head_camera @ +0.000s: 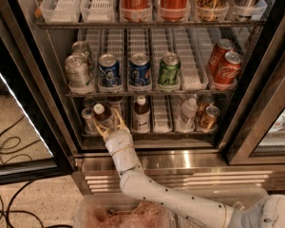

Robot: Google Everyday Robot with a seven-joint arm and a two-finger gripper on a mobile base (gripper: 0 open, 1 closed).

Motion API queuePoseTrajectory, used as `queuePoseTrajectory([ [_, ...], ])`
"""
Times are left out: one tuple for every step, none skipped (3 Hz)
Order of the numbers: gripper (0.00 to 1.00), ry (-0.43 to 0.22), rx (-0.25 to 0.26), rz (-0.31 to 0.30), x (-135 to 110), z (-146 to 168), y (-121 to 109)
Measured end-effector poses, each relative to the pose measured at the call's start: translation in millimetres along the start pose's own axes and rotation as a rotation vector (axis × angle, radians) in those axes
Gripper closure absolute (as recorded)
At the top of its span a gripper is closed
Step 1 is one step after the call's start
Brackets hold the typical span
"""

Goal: Pick blue plastic bottle from bottom shelf of fridge

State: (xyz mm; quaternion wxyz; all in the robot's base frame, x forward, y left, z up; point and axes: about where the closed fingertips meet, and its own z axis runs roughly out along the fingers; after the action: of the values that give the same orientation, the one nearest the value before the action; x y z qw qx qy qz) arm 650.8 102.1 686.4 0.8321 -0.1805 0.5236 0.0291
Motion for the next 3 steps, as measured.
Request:
queuePoseTrajectory([
  [1.0, 0.0, -0.001, -0.001, 4.2, -2.0, 1.3],
  [1.0, 0.012, -0.102, -0.067, -13.4, -10.0, 2.1],
  [1.0, 0.057, -0.213, -0.102, -17.6, -26.2, -2.7],
])
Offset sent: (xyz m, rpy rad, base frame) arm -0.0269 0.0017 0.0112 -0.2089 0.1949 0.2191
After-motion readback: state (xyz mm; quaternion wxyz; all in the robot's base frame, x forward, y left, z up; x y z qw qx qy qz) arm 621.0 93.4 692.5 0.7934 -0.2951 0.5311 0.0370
